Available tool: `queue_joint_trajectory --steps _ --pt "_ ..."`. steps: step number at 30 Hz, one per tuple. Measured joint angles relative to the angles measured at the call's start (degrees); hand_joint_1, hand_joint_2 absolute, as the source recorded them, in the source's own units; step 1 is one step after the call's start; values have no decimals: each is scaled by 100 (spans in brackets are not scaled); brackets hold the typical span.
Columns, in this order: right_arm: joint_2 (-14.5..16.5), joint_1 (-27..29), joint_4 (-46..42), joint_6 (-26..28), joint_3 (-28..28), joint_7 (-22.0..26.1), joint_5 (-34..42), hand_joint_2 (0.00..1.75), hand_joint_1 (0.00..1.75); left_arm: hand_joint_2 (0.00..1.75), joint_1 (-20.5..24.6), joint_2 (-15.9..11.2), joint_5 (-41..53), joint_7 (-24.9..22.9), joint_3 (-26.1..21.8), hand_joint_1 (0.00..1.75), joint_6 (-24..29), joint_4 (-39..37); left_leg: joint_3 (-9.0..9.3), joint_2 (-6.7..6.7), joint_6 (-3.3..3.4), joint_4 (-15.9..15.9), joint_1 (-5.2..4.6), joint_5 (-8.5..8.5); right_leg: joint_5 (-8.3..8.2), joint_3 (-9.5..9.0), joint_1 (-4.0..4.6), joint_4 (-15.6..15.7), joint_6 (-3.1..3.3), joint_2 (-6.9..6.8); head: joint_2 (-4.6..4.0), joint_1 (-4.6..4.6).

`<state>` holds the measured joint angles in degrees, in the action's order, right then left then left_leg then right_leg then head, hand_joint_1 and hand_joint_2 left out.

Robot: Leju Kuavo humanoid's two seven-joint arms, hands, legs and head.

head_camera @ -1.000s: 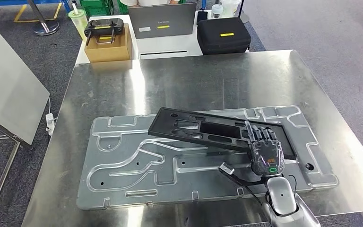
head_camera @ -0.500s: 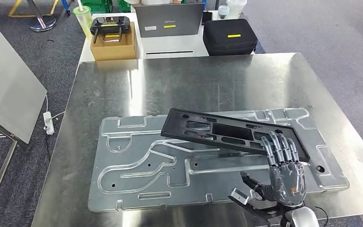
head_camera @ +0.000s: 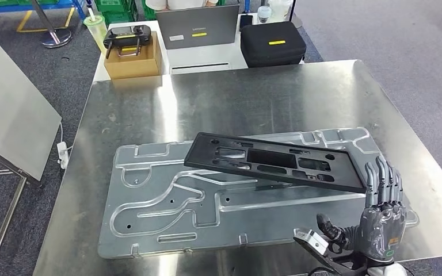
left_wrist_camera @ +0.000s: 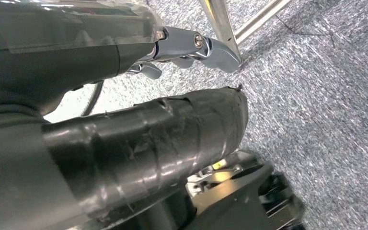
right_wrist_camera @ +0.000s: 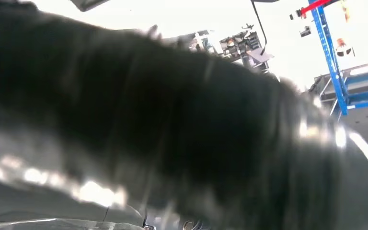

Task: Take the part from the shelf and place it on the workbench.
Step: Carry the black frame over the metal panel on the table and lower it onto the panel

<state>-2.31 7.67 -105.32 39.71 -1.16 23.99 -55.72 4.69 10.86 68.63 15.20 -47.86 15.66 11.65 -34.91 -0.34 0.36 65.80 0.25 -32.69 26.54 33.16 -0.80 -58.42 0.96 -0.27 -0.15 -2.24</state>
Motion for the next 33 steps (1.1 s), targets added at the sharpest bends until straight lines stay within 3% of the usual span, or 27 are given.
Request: queue_joint_trajectory --steps 2,3,4,6,8,9,12,14,17,18,19,20,22,24,26,28,30,32,33 --pt "49 8 -12 0 -21 3 9 0 0 0 -9 0 1 -2 -11 0 5 0 -289 1 -27 717 9 -338 -7 34 9 -17 10 -12 0 2" --pt "73 15 -12 0 -31 10 26 0 0 0 -17 0 1 -3 -16 0 8 0 -346 1 -35 894 10 -374 -9 49 11 -29 11 -15 0 2" --pt "96 22 -14 0 -43 24 58 0 0 0 -23 0 2 -3 -21 0 13 0 -301 1 -38 853 12 -301 -11 60 11 -43 10 -15 0 2" --pt "149 31 -27 0 -81 78 172 0 0 0 -28 0 9 -3 -26 0 25 0 84 2 -27 157 21 64 -11 69 8 -77 3 -13 0 3" --pt "216 32 -60 0 -138 160 332 0 0 0 -22 1 20 -3 -30 0 35 0 427 0 7 -537 9 299 -15 92 27 -119 -36 -10 0 2" --pt "252 32 -82 0 -169 215 426 0 0 0 -21 1 28 -2 -32 0 38 0 488 -2 29 -689 1 331 -25 105 36 -130 -66 -9 0 0" --pt "355 33 -151 0 -257 365 698 0 0 0 -37 2 55 2 -40 0 52 0 475 3 129 -749 -13 394 -58 125 24 -127 -167 0 0 -1" --pt "398 33 -189 0 -302 407 837 0 0 0 -36 2 64 7 -48 0 61 0 459 16 221 -803 -1 471 138 219 6 -348 -218 11 0 -3" --pt "422 41 -219 0 -340 425 988 0 0 0 -33 2 69 20 -66 0 64 0 373 31 278 -815 -10 545 742 627 -3 -1362 -278 17 0 -6" --pt "425 48 -220 0 -344 427 1023 0 0 0 -37 2 71 24 -72 0 64 0 343 34 279 -806 -17 561 830 709 -4 -1607 -287 17 0 -6" --pt "427 53 -220 0 -350 427 1053 0 0 0 -39 2 73 25 -75 0 64 0 315 37 276 -795 -22 574 811 690 -3 -1652 -288 17 0 -5" --pt "427 56 -220 0 -358 428 1085 0 0 0 -39 2 75 28 -78 0 64 0 293 37 273 -780 -25 582 692 555 -2 -1471 -278 17 0 -6" --pt "428 52 -224 0 -376 431 1148 0 0 0 -38 3 80 34 -79 0 64 0 266 33 259 -753 -28 595 384 77 5 -694 -234 19 0 -6" --pt "436 45 -231 0 -391 436 1211 0 0 0 -35 4 86 40 -80 0 65 0 239 30 210 -731 -43 612 246 -218 38 -134 -177 24 0 -5" --pt "450 42 -233 0 -411 445 1266 0 0 0 -32 8 94 43 -81 0 66 0 212 30 138 -732 -47 646 229 -220 74 -45 -128 28 0 -4" --pt "468 41 -234 0 -435 469 1331 0 0 0 -32 10 101 43 -83 0 73 0 179 28 74 -681 -42 599 166 -202 46 -3 -60 16 0 -4" --pt "491 40 -235 0 -452 495 1383 0 0 0 -34 10 101 42 -85 0 86 0 41 25 20 -313 -33 290 96 -169 13 44 13 -4 0 3" --pt "516 48 -233 0 -467 495 1399 0 0 0 -37 11 101 40 -87 0 96 0 -210 24 -17 381 -14 -140 57 -98 24 30 45 -16 0 10" --pt "529 57 -232 0 -473 489 1399 0 0 0 -38 11 101 40 -87 0 98 0 -300 24 -28 663 -9 -262 42 -57 28 12 45 -20 0 10"
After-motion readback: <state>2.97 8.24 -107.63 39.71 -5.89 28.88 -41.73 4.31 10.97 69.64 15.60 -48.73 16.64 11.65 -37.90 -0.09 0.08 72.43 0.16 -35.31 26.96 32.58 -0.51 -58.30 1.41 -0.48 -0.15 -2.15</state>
